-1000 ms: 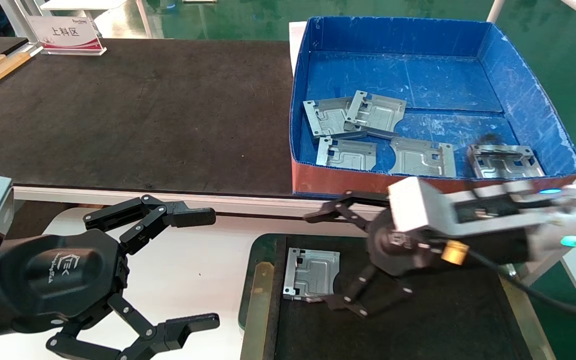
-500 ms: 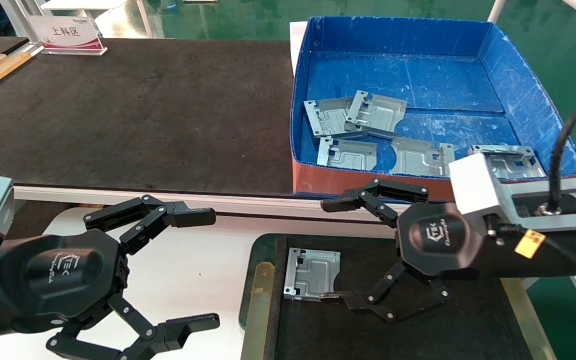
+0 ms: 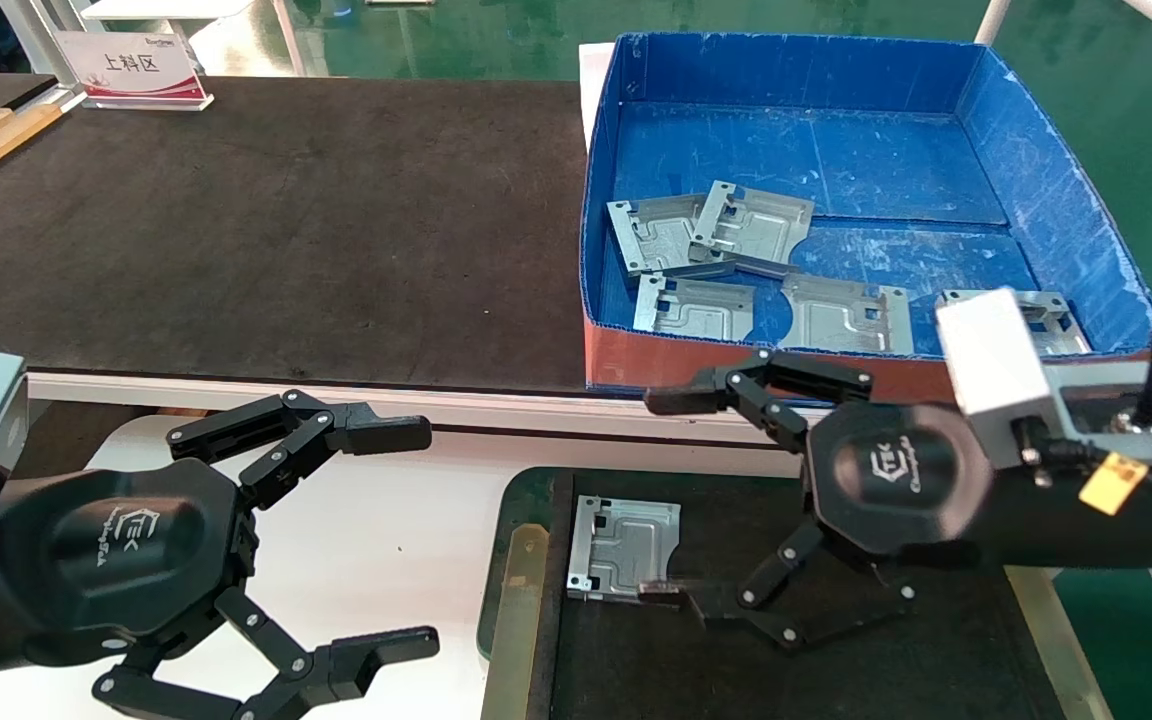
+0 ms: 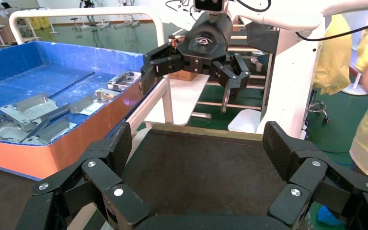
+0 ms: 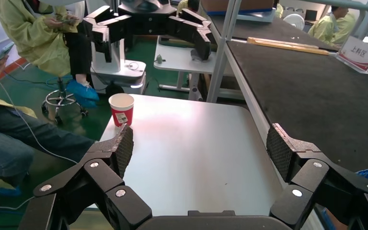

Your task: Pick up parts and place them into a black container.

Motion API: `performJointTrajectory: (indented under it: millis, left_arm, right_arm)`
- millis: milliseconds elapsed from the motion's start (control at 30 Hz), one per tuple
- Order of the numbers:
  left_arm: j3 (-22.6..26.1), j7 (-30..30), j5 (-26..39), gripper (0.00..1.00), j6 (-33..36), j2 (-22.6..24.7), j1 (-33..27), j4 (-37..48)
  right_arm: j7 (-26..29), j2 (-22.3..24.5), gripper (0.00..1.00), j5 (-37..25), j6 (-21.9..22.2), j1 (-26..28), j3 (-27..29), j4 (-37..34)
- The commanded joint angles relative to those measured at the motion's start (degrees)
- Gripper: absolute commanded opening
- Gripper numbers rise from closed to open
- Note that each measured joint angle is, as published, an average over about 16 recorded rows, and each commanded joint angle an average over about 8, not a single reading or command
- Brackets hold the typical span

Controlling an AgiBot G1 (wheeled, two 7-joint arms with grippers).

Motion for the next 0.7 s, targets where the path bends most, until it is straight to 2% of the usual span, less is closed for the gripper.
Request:
performJointTrajectory:
  millis: [33,700]
  left_arm:
    - [0.0,0.0,0.0,1.00,0.0,0.0,0.0,0.0]
    - [0.0,0.0,0.0,1.00,0.0,0.0,0.0,0.0]
  right_arm:
    - [0.6,0.3,1.00,0.0,0.2,-0.9,1.1,0.8]
    - [6.4,2.9,1.00,0.0,1.9,-9.6,11.6,9.2]
